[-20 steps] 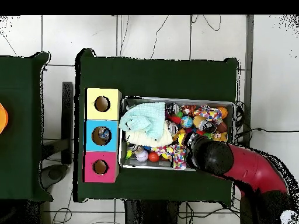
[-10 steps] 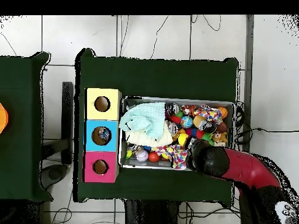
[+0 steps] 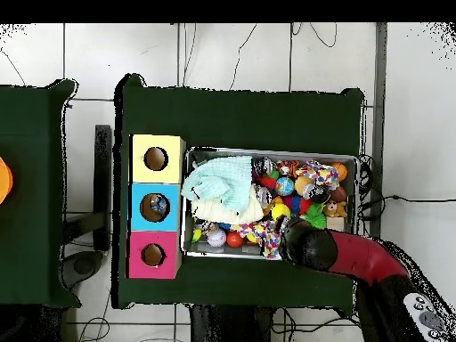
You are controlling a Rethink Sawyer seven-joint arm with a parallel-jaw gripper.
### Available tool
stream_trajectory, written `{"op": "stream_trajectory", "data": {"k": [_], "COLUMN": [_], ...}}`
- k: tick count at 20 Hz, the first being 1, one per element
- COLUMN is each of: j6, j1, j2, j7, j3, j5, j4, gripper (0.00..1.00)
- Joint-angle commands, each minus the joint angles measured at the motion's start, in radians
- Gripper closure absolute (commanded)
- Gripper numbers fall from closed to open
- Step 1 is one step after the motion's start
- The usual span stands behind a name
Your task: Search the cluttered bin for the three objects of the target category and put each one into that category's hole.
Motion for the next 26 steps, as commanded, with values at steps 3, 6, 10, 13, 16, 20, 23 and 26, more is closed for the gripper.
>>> {"op": "stream_trajectory", "data": {"k": [3, 6, 10, 13, 16, 20, 23, 26], "j6": [-0.111, -0.131, -0.124, -0.109, -0.094, -0.048, -0.011, 0.031], "j1": [-0.01, -0.012, -0.029, -0.044, -0.059, -0.081, -0.088, -0.085], "j2": [0.117, 0.139, 0.155, 0.173, 0.188, 0.182, 0.171, 0.138], "j7": [-0.021, -0.013, -0.03, -0.052, -0.075, -0.112, -0.128, -0.138], "j3": [0.079, 0.072, 0.083, 0.098, 0.114, 0.143, 0.157, 0.165], "j5": [-0.089, -0.109, -0.12, -0.123, -0.132, -0.133, -0.128, -0.118], "j4": [-0.033, -0.042, -0.061, -0.089, -0.12, -0.146, -0.157, -0.156], "gripper": [0.0, 0.0, 0.0, 0.0, 0.0, 0.0, 0.0, 0.0]}}
